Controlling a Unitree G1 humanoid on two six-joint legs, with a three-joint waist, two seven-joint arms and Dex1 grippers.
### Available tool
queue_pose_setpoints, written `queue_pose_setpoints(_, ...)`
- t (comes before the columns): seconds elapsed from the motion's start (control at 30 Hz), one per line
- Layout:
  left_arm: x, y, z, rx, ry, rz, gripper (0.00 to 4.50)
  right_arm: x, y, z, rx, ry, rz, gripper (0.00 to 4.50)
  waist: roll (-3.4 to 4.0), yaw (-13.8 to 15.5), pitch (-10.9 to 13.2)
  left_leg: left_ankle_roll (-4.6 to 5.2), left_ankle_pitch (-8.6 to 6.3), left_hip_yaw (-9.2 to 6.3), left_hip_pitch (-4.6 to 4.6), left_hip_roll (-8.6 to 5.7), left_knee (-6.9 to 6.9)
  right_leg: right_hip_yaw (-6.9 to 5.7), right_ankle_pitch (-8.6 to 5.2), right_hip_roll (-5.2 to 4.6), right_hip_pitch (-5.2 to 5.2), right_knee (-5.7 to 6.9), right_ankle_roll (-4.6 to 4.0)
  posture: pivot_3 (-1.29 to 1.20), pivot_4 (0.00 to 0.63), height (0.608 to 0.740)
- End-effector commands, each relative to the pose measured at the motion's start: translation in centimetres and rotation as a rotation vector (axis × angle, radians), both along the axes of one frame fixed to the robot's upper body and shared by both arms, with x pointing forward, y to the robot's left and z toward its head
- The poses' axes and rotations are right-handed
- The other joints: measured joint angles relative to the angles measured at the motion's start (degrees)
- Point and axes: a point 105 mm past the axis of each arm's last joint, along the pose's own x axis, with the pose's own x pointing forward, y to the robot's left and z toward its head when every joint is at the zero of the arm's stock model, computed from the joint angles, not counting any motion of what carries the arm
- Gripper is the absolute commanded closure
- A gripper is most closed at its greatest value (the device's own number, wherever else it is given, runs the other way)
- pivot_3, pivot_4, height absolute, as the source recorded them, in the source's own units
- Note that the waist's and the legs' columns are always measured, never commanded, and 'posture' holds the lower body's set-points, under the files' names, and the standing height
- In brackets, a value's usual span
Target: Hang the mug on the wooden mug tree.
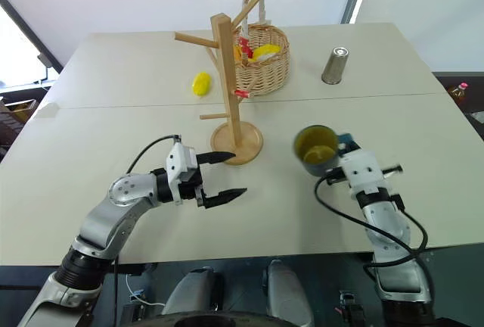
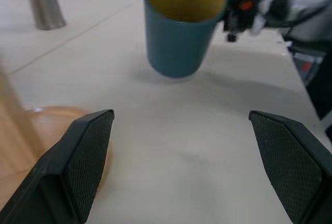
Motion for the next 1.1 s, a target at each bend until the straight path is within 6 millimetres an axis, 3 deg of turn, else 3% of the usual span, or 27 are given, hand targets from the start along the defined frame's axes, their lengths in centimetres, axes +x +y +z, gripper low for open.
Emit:
queue_pose_setpoints(0.03, 0.8, 1.3, 0.8, 0.006, -0.057, 0.042, 0.0, -1.1, 4.0, 2.4, -0.142, -0.051, 0.198, 4.41, -0.03, 0.2, 0.02, 0.0, 0.0, -0.06, 0.0, 0.03, 0.0, -0.02, 0.0, 0.05, 0.02, 0.0, 0.0, 0.0, 0.15, 0.74)
queue_pose_setpoints(0.23, 1.7, 3.0, 1.2, 0.005, -0.094, 0.106, 0.0, -0.7, 6.5, 6.2, -0.155, -0.071, 0.311, 4.41, -0.12, 0.36, 0.07, 0.0, 0.0, -0.04, -0.03, -0.02, 0.11, -0.02, 0.0, -0.08, 0.07, -0.02, 0.0, 0.0, 0.15, 0.74)
queue_pose_setpoints(0.5, 2.5, 5.2, 4.9, -0.057, -0.166, 0.157, 0.0, 0.7, 8.6, 10.5, -0.177, -0.051, 0.379, 4.41, -0.17, 0.46, 0.1, 0.0, 0.0, -0.11, -0.1, -0.02, 0.09, -0.1, 0.0, -0.12, 0.01, -0.03, 0.0, 0.0, 0.15, 0.74)
queue_pose_setpoints(0.73, 2.0, 5.5, 6.9, -0.071, -0.188, 0.144, 0.0, 1.3, 9.4, 11.1, -0.221, -0.014, 0.401, 4.41, -0.18, 0.41, 0.11, 0.0, 0.0, -0.09, -0.14, -0.03, 0.08, -0.1, 0.0, -0.18, -0.01, -0.07, 0.0, 0.0, 0.15, 0.74)
queue_pose_setpoints(1.1, 0.9, 6.7, 7.7, -0.086, -0.14, 0.149, 0.0, 2.1, 10.6, 11.1, -0.257, 0.016, 0.429, 4.41, -0.19, 0.3, 0.11, -0.01, 0.0, -0.09, -0.13, -0.02, 0.05, -0.1, 0.0, -0.17, -0.04, -0.06, 0.0, 0.0, 0.15, 0.74)
